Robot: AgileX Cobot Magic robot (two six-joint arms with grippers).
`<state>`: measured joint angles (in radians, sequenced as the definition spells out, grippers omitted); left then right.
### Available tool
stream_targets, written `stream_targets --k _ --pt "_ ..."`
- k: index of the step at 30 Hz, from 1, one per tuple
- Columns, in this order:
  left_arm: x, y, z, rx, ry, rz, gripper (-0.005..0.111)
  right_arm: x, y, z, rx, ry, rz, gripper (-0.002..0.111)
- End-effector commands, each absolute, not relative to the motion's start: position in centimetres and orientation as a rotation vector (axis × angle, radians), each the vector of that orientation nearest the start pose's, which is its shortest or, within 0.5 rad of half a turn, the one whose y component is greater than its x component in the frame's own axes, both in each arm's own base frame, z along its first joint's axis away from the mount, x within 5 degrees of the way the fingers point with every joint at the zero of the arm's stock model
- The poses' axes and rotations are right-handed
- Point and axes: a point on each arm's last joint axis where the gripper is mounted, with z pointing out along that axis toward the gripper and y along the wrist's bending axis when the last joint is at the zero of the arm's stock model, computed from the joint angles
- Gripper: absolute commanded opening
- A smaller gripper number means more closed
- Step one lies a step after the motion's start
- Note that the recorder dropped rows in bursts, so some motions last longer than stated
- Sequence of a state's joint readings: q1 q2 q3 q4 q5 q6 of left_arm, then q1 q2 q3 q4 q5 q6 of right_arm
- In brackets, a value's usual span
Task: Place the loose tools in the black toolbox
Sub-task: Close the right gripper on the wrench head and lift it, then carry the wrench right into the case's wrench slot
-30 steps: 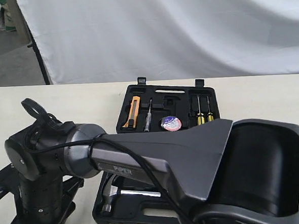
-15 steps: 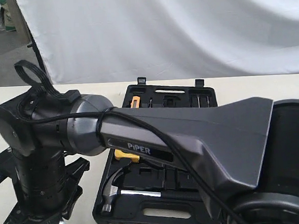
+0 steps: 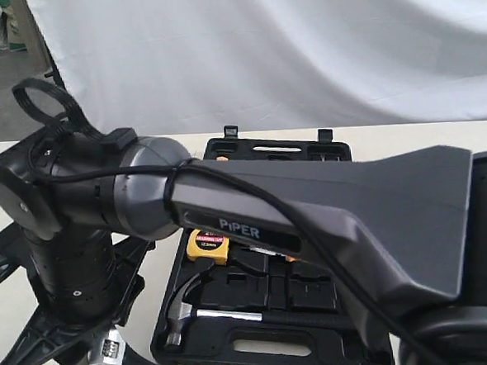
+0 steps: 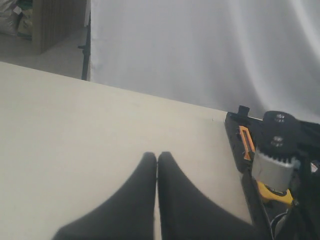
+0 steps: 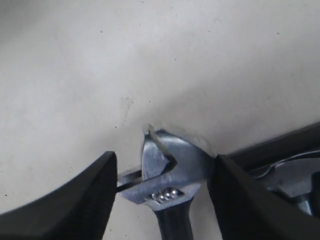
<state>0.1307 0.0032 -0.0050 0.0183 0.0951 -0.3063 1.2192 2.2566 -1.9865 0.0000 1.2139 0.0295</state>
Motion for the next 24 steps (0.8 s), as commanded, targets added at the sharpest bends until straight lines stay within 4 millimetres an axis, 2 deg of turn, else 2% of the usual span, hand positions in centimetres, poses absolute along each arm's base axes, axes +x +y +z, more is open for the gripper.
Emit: stream_targets --k 1,7,10,14,18,19,22,24 --pt "5.5 0.9 20.8 -0.346 1.526 -0.103 0.001 16.7 43.9 23.0 -1.631 2.46 0.186 -0.001" --pt "5.5 0.9 20.8 -0.346 1.526 -0.103 0.001 18.5 42.8 24.2 -1.553 2.483 0.209 -0.001" --pt "5.5 0.9 20.8 -0.346 1.526 -0.103 0.001 19.7 42.2 24.1 -1.505 2.514 0.204 -0.001" --pt "5.5 0.9 20.8 -0.346 1.526 -0.103 0.001 21.2 40.7 23.1 -1.46 2.586 0.162 -0.001" --pt "5.5 0.9 20.8 -0.346 1.526 -0.103 0.001 24.0 37.1 20.8 -1.374 2.73 0.076 -0.001" --pt "5.5 0.9 20.8 -0.346 1.526 -0.103 0.001 25.3 36.0 20.5 -1.325 2.767 0.063 -0.001" --pt "5.5 0.9 20.8 -0.346 1.526 -0.103 0.001 27.5 34.5 20.2 -1.26 2.802 0.054 -0.001" --pt "5.5 0.9 20.8 -0.346 1.526 -0.103 0.001 28.6 33.6 20.2 -1.327 2.767 0.049 -0.001"
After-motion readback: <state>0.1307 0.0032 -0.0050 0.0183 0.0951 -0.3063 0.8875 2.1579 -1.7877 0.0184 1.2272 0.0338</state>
